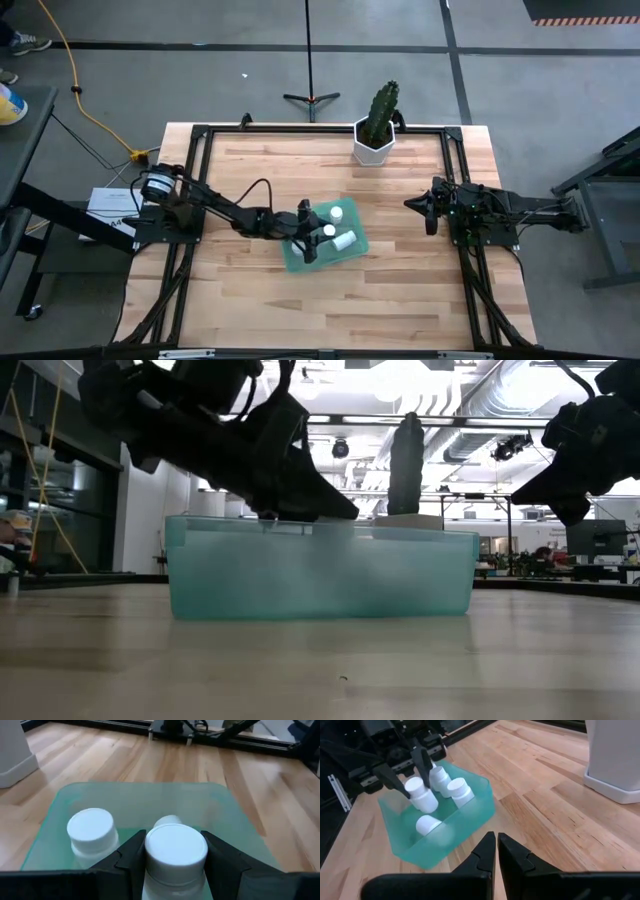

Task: Pick and place pill bottles into a basket
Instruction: Put the white pill bottle into the green bin, then return to Home Position

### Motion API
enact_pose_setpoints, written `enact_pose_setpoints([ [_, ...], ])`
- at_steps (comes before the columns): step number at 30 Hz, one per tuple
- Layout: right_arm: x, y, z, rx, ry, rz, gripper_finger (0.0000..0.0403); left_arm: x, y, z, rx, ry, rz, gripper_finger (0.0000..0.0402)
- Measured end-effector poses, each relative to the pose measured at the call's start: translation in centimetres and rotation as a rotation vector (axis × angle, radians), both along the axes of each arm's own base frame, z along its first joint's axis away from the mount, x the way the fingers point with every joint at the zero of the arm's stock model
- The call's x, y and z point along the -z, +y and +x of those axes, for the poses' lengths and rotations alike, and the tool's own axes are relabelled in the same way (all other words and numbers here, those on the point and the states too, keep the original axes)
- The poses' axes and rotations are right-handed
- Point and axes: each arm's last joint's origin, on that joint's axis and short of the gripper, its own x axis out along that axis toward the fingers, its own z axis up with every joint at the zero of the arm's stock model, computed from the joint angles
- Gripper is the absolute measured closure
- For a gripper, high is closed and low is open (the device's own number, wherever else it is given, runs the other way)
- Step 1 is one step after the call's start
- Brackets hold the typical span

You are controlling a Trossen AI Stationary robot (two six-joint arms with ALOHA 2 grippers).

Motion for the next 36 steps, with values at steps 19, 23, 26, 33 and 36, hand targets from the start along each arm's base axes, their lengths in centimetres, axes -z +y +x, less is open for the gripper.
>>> enact_pose_setpoints([
  [19,0.0,0.0,0.0,0.000,0.000,0.000,0.0391,1.1,0.0,0.2,-0.029,0.017,-0.015,0.0155],
  [23,0.0,0.0,0.0,0.000,0.000,0.000,0.0391,1.1,0.0,0.2,-0.032,0.011,-0.022,0.0130],
  [26,0.0,0.0,0.0,0.000,0.000,0.000,0.0391,1.1,0.0,0.2,-0.033,0.011,-0.024,0.0137],
  [33,0.0,0.0,0.0,0.000,0.000,0.000,0.0391,-1.0,0.0,0.6,-0.029,-0.054,-0.025,0.0196],
  [36,0.0,0.0,0.0,-0.001,0.000,0.000,0.0391,-3.1,0.0,0.7,-0.027,-0.121,-0.021,0.0236],
])
